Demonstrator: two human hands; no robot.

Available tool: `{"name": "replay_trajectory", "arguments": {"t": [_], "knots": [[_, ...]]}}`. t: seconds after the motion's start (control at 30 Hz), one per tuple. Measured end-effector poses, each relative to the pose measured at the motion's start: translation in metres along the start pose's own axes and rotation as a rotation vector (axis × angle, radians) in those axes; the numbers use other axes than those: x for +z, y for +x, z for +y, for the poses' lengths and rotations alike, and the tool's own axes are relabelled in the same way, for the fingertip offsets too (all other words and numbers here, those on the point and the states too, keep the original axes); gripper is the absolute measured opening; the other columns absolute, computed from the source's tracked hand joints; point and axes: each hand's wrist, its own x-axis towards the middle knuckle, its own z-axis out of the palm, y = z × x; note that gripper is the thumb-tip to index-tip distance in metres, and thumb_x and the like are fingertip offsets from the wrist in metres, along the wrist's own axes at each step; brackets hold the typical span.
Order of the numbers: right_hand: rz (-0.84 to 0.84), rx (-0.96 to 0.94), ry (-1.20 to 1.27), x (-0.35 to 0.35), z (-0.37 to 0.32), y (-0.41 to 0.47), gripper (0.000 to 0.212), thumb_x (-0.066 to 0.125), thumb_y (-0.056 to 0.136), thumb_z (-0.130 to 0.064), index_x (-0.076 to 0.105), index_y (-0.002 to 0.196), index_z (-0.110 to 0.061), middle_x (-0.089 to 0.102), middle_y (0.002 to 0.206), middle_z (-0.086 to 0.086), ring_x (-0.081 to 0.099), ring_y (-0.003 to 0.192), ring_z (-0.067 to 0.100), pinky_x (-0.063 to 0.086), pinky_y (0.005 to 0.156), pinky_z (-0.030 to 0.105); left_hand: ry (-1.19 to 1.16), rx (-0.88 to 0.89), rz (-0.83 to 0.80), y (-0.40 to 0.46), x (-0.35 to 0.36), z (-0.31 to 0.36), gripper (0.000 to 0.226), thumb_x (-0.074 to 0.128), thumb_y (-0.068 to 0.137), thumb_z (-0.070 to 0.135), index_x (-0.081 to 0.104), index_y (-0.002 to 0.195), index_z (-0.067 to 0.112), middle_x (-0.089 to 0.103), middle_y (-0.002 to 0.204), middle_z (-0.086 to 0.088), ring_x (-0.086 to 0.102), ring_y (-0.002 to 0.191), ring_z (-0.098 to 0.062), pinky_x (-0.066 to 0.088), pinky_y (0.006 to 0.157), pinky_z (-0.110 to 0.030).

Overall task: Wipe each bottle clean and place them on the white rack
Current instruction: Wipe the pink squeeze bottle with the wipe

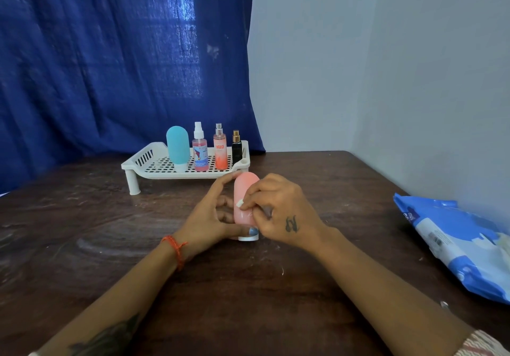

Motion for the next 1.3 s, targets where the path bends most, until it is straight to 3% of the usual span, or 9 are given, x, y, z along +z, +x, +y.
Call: {"name": "replay_trajectory", "arguments": {"t": [0.27,0.43,0.6,0.73,0.83,0.9,0.97,1.13,1.3], "knots": [[0.111,0.015,-0.131,0.005,0.0,0.0,0.025,0.076,0.067,-0.001,0.072,0.092,-0.005,0.069,0.094,0.01,0.062,0.086,0.023,0.052,0.074,0.031,0.006,0.005,0.002,0.001,0.0,-0.002,0.092,0.083,0.062,0.002,0.034,0.121,0.053,0.058,0.114,-0.006,0.065,0.095,-0.024,0.057,0.071,-0.027],[-0.035,-0.065,-0.147,0.007,-0.005,0.003,0.04,0.084,0.057,-0.006,0.072,0.095,-0.006,0.069,0.097,0.008,0.06,0.092,0.025,0.051,0.076,0.032,0.01,0.005,-0.001,0.001,-0.001,-0.003,0.093,0.082,0.062,0.0,0.034,0.122,0.053,0.059,0.114,-0.008,0.066,0.096,-0.026,0.058,0.074,-0.031],[-0.139,-0.09,-0.057,-0.003,-0.004,0.006,0.025,0.072,0.06,-0.004,0.075,0.085,-0.008,0.071,0.087,0.005,0.061,0.088,0.022,0.047,0.075,0.027,0.005,0.008,-0.006,0.001,-0.002,-0.003,0.093,0.083,0.061,0.001,0.036,0.122,0.054,0.059,0.109,-0.012,0.067,0.092,-0.028,0.058,0.072,-0.031],[-0.008,-0.033,-0.051,-0.003,0.002,0.003,0.023,0.065,0.066,-0.002,0.074,0.086,-0.008,0.071,0.087,0.004,0.061,0.084,0.02,0.052,0.074,0.029,0.018,0.004,0.003,0.001,-0.001,-0.002,0.094,0.084,0.061,0.002,0.035,0.122,0.053,0.06,0.107,-0.01,0.067,0.09,-0.025,0.058,0.073,-0.031],[0.171,0.041,-0.114,-0.001,0.003,0.004,0.025,0.053,0.08,-0.014,0.07,0.097,-0.007,0.069,0.098,0.007,0.06,0.092,0.021,0.047,0.08,0.025,0.033,0.007,0.008,0.001,0.0,-0.003,0.095,0.084,0.061,0.003,0.033,0.123,0.053,0.061,0.107,-0.008,0.067,0.091,-0.024,0.058,0.074,-0.032],[0.2,0.049,-0.118,0.001,0.001,0.004,0.029,0.049,0.082,-0.018,0.069,0.1,-0.006,0.069,0.101,0.008,0.06,0.094,0.022,0.048,0.082,0.027,0.038,0.013,0.01,0.002,0.0,-0.004,0.097,0.085,0.06,0.004,0.032,0.124,0.055,0.061,0.106,-0.008,0.067,0.09,-0.024,0.058,0.074,-0.031],[0.18,0.015,-0.135,0.005,-0.001,0.005,0.024,0.06,0.08,-0.012,0.069,0.101,-0.005,0.069,0.101,0.01,0.061,0.094,0.024,0.048,0.082,0.029,0.035,0.031,0.014,0.002,0.0,-0.005,0.098,0.085,0.06,0.002,0.034,0.127,0.052,0.062,0.107,-0.008,0.066,0.091,-0.025,0.058,0.075,-0.033],[-0.012,-0.084,-0.159,0.005,-0.002,0.005,0.048,0.085,0.057,-0.007,0.069,0.102,-0.007,0.069,0.1,0.009,0.061,0.095,0.024,0.05,0.082,0.033,0.021,0.038,-0.009,0.001,-0.001,-0.005,0.095,0.084,0.061,0.002,0.035,0.127,0.05,0.058,0.12,-0.003,0.065,0.102,-0.023,0.058,0.08,-0.035],[-0.147,-0.14,-0.048,-0.004,-0.009,0.007,0.037,0.08,0.053,0.002,0.07,0.087,-0.006,0.07,0.086,0.011,0.062,0.084,0.026,0.052,0.073,0.033,0.021,0.02,-0.015,0.002,-0.002,-0.006,0.096,0.083,0.061,-0.001,0.036,0.127,0.05,0.061,0.114,-0.012,0.066,0.099,-0.027,0.058,0.08,-0.038]]}}
